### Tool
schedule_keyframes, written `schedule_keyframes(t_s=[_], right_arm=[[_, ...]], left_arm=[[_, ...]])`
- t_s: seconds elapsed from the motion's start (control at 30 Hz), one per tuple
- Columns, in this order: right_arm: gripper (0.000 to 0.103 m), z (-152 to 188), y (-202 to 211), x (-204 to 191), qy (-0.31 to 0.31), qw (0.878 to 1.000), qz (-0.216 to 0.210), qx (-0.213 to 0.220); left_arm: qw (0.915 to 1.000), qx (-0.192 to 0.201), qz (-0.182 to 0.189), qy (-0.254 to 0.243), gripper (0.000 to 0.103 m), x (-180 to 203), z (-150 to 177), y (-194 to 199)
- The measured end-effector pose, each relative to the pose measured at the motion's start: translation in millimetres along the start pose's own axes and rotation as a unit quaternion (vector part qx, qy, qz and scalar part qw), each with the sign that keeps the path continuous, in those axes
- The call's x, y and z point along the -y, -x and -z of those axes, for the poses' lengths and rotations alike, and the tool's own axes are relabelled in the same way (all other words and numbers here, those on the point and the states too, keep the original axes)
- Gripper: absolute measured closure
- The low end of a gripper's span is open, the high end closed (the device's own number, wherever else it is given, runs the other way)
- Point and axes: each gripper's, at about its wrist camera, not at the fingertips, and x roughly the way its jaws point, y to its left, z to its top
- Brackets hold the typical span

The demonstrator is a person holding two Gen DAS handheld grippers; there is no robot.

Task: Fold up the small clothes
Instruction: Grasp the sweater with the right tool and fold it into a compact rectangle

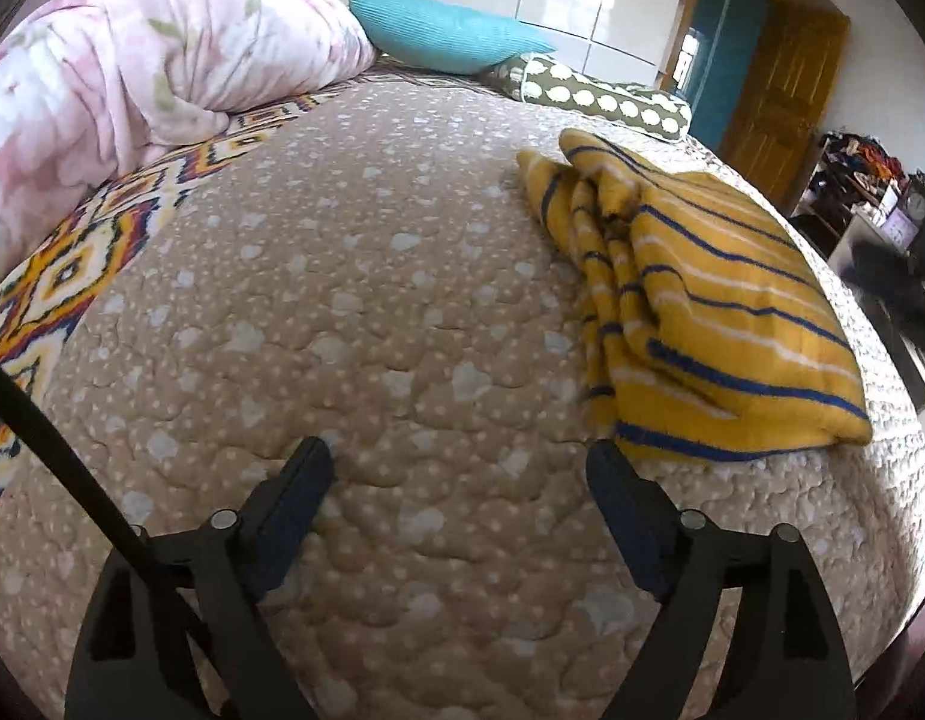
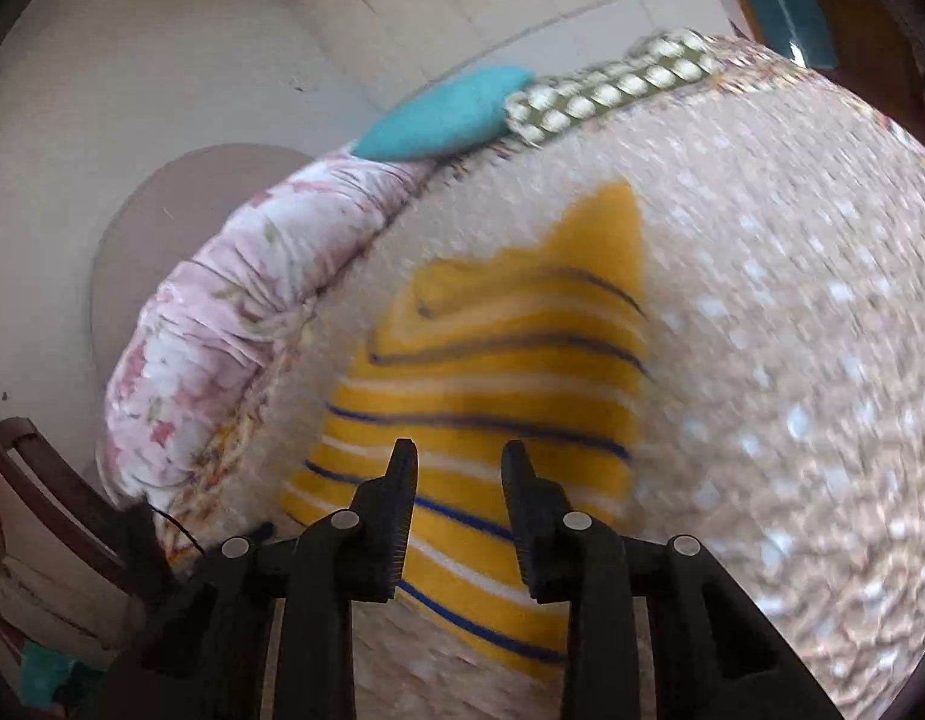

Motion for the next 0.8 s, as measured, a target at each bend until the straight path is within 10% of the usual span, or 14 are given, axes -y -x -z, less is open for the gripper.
schedule_keyframes(t_s=[0.27, 0.37, 0.57, 0.8], right_arm=[[0.087, -59, -117, -18, -0.068, 0.997, -0.031, -0.030], [0.090, -45, -164, 0, -0.170, 0.976, -0.104, -0.083], [0.089, -14, -154, -34, -0.141, 0.962, -0.192, -0.133], [0.090, 38, -131, -52, -0.054, 0.981, -0.106, -0.151]], left_arm=[[0.9983, 0.026, 0.040, 0.033, 0.015, -9, 6, 6], [0.9971, 0.030, 0.053, 0.045, 0.015, -14, 6, 7], [0.9973, 0.030, 0.050, 0.044, 0.015, -11, 5, 7], [0.9960, 0.039, 0.060, 0.054, 0.015, -17, 7, 9]])
